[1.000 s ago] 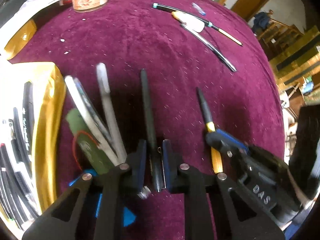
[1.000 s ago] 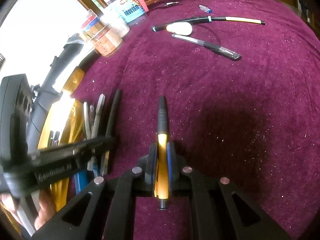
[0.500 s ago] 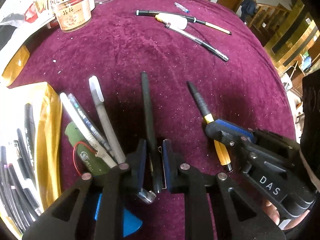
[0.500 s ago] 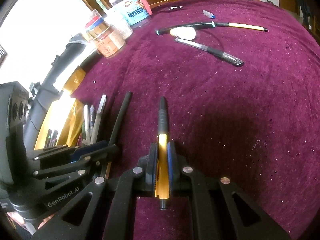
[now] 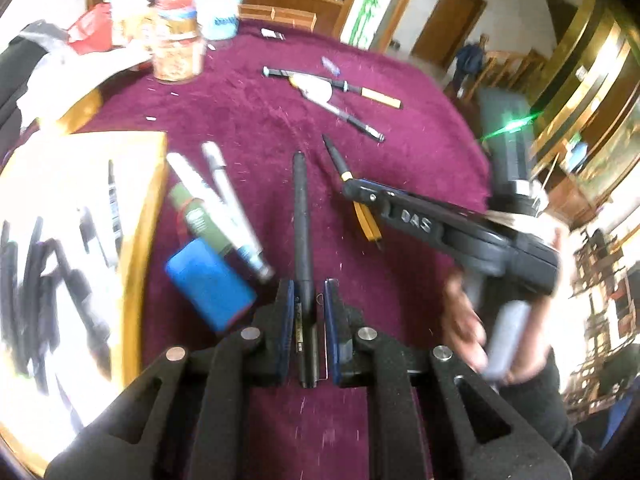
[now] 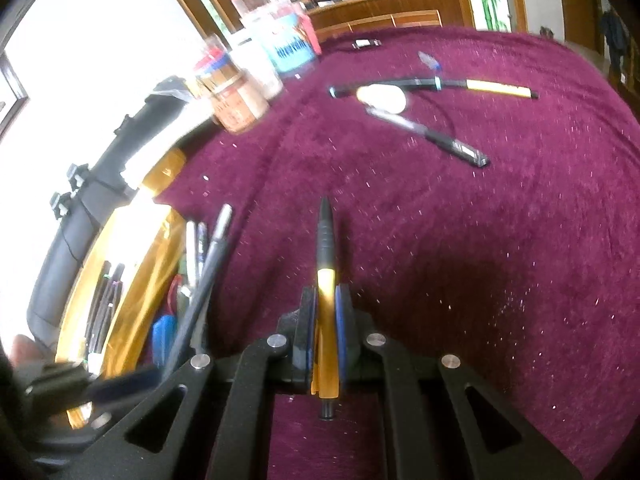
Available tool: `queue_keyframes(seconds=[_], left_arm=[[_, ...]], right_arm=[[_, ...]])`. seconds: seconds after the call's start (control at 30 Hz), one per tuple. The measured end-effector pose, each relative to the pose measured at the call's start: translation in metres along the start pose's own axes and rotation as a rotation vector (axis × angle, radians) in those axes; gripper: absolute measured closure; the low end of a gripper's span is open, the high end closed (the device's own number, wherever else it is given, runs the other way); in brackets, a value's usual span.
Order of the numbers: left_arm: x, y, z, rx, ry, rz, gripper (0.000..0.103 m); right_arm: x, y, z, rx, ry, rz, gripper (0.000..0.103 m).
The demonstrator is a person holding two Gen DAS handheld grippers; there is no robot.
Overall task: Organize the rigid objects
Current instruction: 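Carry the yellow pen and black pen into the tray, then open both tools to release the pens, then withdraw over the pile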
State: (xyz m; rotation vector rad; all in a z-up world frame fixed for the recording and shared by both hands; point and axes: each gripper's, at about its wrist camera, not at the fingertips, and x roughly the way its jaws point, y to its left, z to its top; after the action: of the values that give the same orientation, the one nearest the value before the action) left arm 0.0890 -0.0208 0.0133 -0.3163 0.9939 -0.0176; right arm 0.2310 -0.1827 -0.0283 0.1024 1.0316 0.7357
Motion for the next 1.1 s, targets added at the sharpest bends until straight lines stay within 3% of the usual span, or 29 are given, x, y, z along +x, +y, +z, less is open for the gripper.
queue_keyframes(seconds=[0.13,0.23,0.33,0.47,0.57,0.67,0.83,0.97,1.1], left_arm=[[-0.057,0.038,-0.017,-0.062,-0.083,0.0,0.091],[-0.091,0.083,-0.025,-0.126,-0.153,0.065,0.091],[-0.097,0.123,-0.032,-0.21,-0.152,0.091,0.091],[-0.085,0.158,-0.043,-0.294,-0.132,0.097,0.091],[-0.073,0.167,-0.047,-0.308,-0.117,0.105,0.091],[-0.059,0.169,-0.049,-0.313,-0.089,0.134,0.091],[-0.05,0.166,-0.058,-0.26,-0.089,0.222,0.091],[-0.038,0.167,-0.057,-0.239,-0.081,0.238,0.091],[-0.033,0.162,-0.056,-0.202,-0.099,0.299,0.09]], right_arm=[[-0.005,0.017,-0.005,-0.059,-0.031,-0.014,0.096],[-0.002,0.032,-0.012,-0.111,-0.034,-0.016,0.096],[-0.006,0.06,-0.022,-0.175,-0.043,-0.002,0.096],[-0.011,0.125,-0.029,-0.259,-0.007,0.134,0.095],[0.003,0.182,-0.033,-0.323,0.042,0.211,0.095],[0.032,0.214,-0.032,-0.349,0.059,0.229,0.095],[0.072,0.218,-0.038,-0.304,0.066,0.236,0.095],[0.072,0.217,-0.039,-0.3,0.057,0.238,0.095],[0.074,0.213,-0.04,-0.29,0.063,0.239,0.095]])
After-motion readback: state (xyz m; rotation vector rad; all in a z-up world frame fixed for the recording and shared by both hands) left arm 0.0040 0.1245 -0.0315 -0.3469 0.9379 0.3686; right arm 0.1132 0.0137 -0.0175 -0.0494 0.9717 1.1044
